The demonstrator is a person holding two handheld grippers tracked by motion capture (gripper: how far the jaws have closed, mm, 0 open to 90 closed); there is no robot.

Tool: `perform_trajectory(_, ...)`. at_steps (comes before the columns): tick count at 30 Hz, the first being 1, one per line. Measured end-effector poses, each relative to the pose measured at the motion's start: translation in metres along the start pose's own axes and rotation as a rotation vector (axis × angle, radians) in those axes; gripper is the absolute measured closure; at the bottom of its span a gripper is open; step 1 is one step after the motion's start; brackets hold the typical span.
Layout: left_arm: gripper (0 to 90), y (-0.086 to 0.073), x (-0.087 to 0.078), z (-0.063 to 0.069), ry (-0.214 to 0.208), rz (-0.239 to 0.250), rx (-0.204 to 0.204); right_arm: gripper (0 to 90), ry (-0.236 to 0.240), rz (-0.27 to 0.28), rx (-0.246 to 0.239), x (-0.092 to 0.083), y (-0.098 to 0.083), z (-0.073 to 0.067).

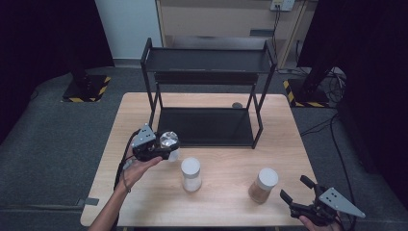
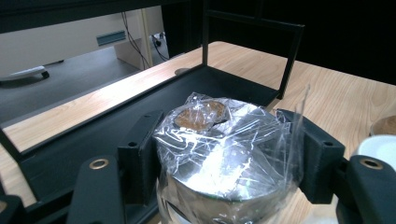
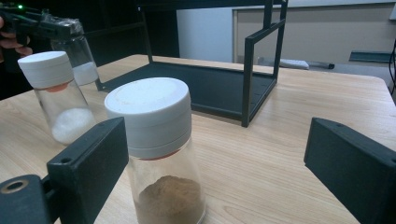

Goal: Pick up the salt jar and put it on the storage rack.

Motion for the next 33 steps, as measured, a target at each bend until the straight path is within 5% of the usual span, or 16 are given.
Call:
perform_trajectory(10, 33.8, 0.015, 0.016, -0.001, 0.005, -0.002, 0.000, 6.9, 0.003, 0.002, -0.001, 0.000, 0.000, 0.000)
perform_trajectory(33, 33.8, 0.032, 0.064, -0.007, 0.158, 0.031, -0.037, 6.9, 0.008, 0.005, 0.002, -0.001, -0.001, 0.001)
Point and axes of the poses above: each handheld gripper's, and its own axes: x roughly forward along the jaws, y roughly out of its top, z roughly to its right, the point moved 2 cm from there along x, roughly forward along the jaws, and after that the axes turned 10 degrees about -x, right-handed, at the moved point
